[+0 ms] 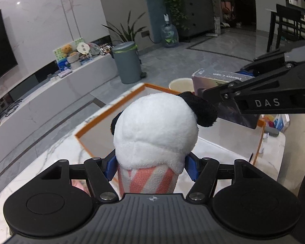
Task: Organize objects
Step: 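Carry the panda plush and PHOTO CARD box over the orange box with both tools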
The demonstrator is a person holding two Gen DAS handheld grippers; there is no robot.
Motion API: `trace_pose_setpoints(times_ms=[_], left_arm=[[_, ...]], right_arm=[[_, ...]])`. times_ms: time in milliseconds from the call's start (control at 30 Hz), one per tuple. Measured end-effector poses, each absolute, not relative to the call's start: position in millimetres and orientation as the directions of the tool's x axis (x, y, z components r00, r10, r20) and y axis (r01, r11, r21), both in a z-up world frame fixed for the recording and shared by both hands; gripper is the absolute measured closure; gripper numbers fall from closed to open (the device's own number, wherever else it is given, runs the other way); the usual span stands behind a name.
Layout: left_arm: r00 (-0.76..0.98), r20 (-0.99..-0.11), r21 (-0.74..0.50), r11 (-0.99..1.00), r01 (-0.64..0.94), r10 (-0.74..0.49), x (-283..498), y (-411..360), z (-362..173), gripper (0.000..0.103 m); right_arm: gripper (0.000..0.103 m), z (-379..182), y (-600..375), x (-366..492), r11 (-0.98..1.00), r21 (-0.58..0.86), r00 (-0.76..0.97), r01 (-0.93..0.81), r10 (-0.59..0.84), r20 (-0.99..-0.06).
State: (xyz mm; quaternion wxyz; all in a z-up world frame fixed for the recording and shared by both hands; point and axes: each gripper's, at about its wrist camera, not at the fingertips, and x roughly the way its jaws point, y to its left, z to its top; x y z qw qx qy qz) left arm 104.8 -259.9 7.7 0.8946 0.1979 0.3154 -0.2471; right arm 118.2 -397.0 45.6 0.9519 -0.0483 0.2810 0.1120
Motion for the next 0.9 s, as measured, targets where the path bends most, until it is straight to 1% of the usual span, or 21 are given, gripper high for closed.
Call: trace_pose_setpoints(times_ms=[200, 400, 500, 667, 900], left_arm=[[0.65, -0.704, 0.282, 0.728, 0.625, -0.286, 107.0, -279.6, -12.1, 0.028], [0.584, -0.772, 0.311, 0.652, 0.692, -0.251, 109.4, -296.1, -31.5, 0.028], [0.544, -0.804, 0.306, 0.617, 0.725, -0.241, 109.7, -300.7, -40.1, 0.028], [0.474, -0.85, 0.247, 0.621, 0.743, -0.229, 121.5, -298.5, -47.1, 0.028], [0.417, -0.889, 0.229, 0.603, 0.764, -0.19, 127.7, -300.8, -60.2, 0.028]], right_arm=[[0.078, 26.7, -404.6, 132.8, 0.974, -0.021, 0.789, -0.227, 0.172, -0.59], [0.078, 9.1, -401.3, 141.6, 0.971, -0.028, 0.759, -0.237, 0.167, -0.629], [0.078, 1.3, -396.6, 146.9, 0.965, -0.046, 0.74, -0.258, 0.167, -0.652], [0.078, -12.0, -387.0, 155.8, 0.954, -0.064, 0.705, -0.294, 0.172, -0.688], [0.078, -30.7, -381.7, 165.4, 0.943, -0.094, 0.663, -0.319, 0.151, -0.733]])
